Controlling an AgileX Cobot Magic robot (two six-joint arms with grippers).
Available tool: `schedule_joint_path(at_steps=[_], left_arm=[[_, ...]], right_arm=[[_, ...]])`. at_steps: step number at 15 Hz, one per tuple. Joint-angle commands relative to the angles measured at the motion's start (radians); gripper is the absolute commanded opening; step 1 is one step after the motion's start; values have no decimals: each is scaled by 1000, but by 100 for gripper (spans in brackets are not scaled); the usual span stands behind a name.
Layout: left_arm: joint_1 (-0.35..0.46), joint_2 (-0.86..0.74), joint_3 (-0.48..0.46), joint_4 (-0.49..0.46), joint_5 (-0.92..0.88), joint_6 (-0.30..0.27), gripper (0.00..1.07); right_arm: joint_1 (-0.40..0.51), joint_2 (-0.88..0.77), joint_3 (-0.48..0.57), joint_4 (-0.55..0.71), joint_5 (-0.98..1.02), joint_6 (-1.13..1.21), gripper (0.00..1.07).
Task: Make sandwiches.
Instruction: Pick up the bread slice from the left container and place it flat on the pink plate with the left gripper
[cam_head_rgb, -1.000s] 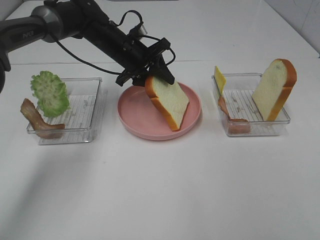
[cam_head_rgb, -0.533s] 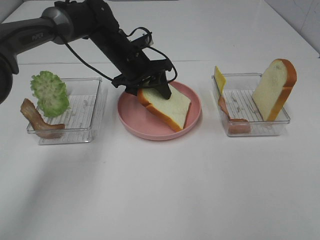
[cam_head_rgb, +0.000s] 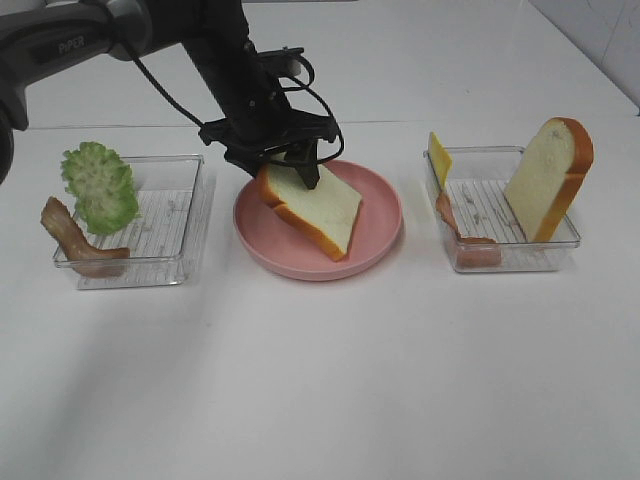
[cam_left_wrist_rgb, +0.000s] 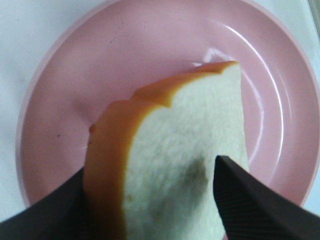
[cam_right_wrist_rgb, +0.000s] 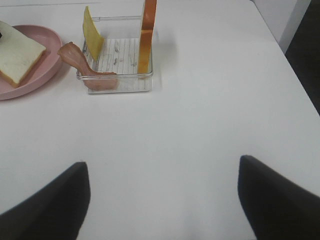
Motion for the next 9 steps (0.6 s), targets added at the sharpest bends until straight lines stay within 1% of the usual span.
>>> schedule_joint_path(at_steps=[1,2,5,7,9], left_arm=[[-7,-11,-2,3,20,-32,76],[-7,-15,-2,5,19,-32,80],[-9,-19,-2,7,23,8,86],[-23,-19,-2,12,24,10,87],[-42,-19,-2,48,18,10,87]], right_arm=[[-5,-15,4,-2,-12,-4,78],[-5,-15,4,-2,-12,-4,78],[-5,-15,4,-2,-12,-4,78],[-5,-15,4,-2,-12,-4,78],[-5,-15,4,-2,-12,-4,78]])
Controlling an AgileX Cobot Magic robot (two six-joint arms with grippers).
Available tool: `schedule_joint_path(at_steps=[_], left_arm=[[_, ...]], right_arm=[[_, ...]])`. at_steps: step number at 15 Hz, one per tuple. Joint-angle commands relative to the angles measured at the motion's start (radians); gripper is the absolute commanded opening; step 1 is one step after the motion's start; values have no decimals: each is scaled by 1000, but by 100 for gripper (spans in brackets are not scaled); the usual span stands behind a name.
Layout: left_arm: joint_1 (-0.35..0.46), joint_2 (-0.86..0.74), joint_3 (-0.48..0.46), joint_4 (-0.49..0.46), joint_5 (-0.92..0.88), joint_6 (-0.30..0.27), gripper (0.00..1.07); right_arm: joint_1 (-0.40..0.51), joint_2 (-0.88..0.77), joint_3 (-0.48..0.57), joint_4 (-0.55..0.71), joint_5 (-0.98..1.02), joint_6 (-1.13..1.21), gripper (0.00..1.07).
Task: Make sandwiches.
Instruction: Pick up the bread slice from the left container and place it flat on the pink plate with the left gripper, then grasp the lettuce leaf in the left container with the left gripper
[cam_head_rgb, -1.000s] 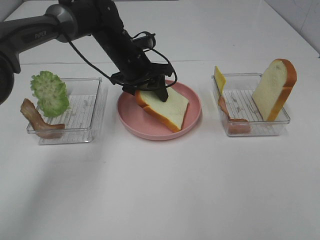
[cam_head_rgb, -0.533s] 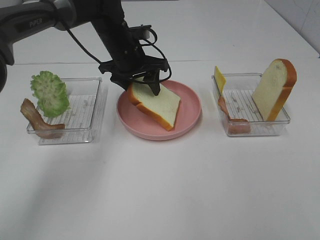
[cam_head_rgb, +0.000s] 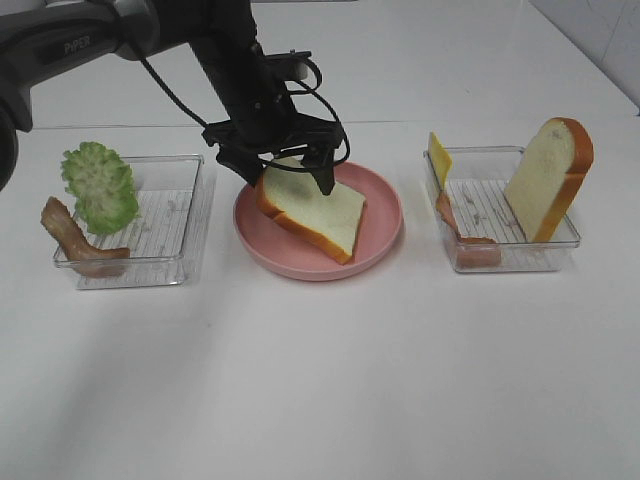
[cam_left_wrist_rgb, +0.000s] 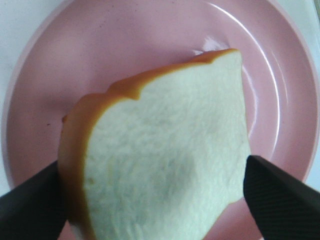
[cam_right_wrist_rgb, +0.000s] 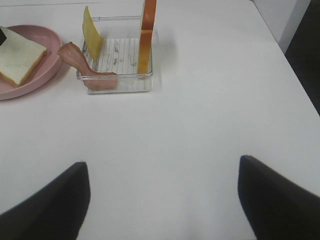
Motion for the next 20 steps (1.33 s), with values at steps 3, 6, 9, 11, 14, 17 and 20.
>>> schedule_joint_path(at_steps=[3,6,9,11,14,17,20], left_arm=[[-23,-18,-2,49,5,6,87],[-31,-37,-3,146,44,9,87],[-52,-80,-10,232,50,9,87],[-52,-93,-60,258,110,5,86],[-49,-117,-127,297,119,-22,86],[-23,-164,-127,353,119,-60,85],[84,-181,-127,247,119,-90,85]], right_arm=[[-5,-15,4,-2,-12,-4,78],[-5,-15,4,-2,-12,-4,78],[-5,-15,4,-2,-12,-4,78],[-5,-15,4,-2,-12,-4,78],[-5,-15,4,-2,-12,-4,78],[-5,-15,4,-2,-12,-4,78],[-5,-15,4,-2,-12,-4,78]])
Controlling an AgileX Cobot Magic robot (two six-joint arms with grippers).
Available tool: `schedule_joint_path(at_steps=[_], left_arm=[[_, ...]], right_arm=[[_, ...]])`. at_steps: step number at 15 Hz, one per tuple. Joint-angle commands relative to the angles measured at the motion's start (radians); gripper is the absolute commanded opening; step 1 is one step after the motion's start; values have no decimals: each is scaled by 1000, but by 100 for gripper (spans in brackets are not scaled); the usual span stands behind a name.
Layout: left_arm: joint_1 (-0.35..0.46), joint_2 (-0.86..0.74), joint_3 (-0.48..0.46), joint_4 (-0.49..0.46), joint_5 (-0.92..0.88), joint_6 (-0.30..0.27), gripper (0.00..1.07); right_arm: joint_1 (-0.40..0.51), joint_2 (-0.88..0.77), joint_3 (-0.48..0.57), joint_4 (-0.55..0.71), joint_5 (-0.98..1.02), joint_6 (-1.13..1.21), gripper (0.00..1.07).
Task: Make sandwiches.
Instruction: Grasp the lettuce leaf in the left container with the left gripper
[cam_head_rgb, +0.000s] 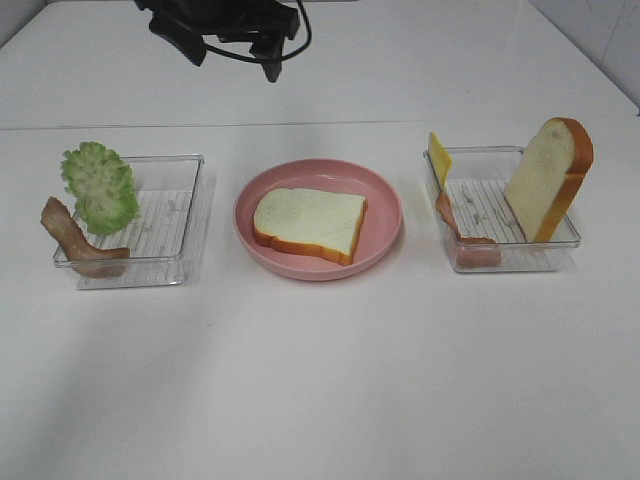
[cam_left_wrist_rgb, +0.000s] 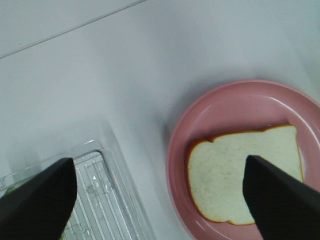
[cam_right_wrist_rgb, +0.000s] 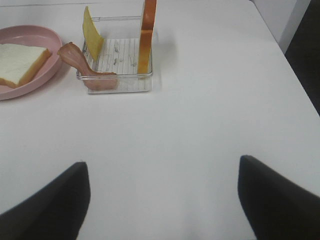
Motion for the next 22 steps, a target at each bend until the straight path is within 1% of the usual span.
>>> schedule_joint_path(at_steps=[1,4,5,8,9,13,16,18,19,21,22], left_arm=[[70,-13,-2,-86,72,-12,85],[150,-38,2,-93,72,-12,85],[162,-51,11,-93,72,-12,85],[232,-118,138,-78,72,-5,85],[269,-154,221,-77,72,-6,85],[354,-202,356,-77,72,-9,85],[366,-202,441,-70,71,-9,85],[366,-195,477,-68,60,-9,84],[366,-185,478,-69,56,-9,83],[365,-152,478,-73,48,-9,77],[365,-126,478,-81,49,-9,70]], right_arm=[[-5,-15,4,-2,-12,-4,78],[-5,-15,4,-2,-12,-4,78],[-5,-15,4,-2,-12,-4,78],[-5,-15,4,-2,-12,-4,78],[-5,-15,4,-2,-12,-4,78],[-5,-15,4,-2,-12,-4,78],[-5,-15,4,-2,-12,-4,78],[-5,-15,4,-2,-12,-4,78],[-5,-15,4,-2,-12,-4,78],[-5,-15,4,-2,-12,-4,78],[-5,-15,4,-2,-12,-4,78]])
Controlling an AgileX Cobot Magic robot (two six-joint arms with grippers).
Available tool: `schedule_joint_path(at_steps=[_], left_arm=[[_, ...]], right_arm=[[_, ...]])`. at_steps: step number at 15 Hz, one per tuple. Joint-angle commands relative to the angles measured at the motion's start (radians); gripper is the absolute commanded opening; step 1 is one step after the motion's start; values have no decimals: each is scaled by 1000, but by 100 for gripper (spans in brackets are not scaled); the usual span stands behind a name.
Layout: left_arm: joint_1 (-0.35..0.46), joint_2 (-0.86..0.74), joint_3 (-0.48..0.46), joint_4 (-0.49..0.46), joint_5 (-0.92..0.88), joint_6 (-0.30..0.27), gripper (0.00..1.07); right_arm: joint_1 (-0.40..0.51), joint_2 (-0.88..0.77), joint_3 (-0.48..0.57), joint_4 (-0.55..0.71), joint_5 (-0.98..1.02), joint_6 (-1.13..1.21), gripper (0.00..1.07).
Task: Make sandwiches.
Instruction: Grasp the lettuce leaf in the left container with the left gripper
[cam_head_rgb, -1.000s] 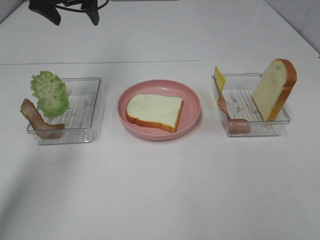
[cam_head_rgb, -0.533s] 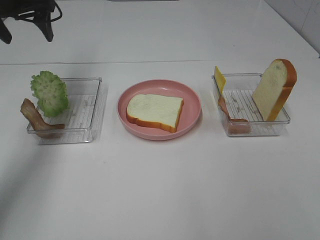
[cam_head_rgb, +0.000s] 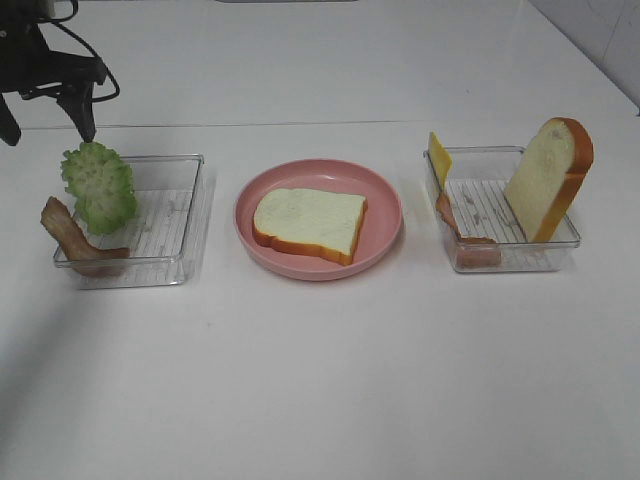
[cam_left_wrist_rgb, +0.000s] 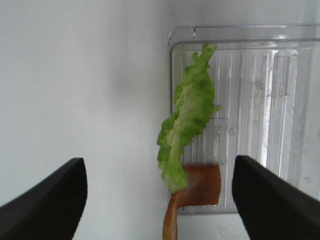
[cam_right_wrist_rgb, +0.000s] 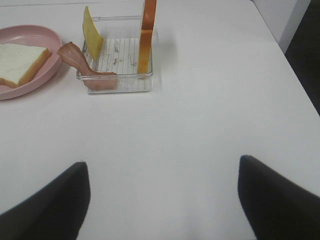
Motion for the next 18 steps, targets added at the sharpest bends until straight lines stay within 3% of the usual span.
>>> schedule_joint_path(at_steps=[1,9,12,16,18], left_arm=[[-3,35,10,-21,41,-6,67],[-14,99,7,-38,-10,-1,56],[-15,100,7,-36,-26,-1,39],[-15,100,7,-35,-29,-1,29],[-15,100,7,-34,-30,-1,10]], right_arm=[[-5,-15,4,-2,-12,-4,78],[-5,-15,4,-2,-12,-4,78],[-5,-15,4,-2,-12,-4,78],[-5,-15,4,-2,-12,-4,78],[-5,-15,4,-2,-12,-4,78]])
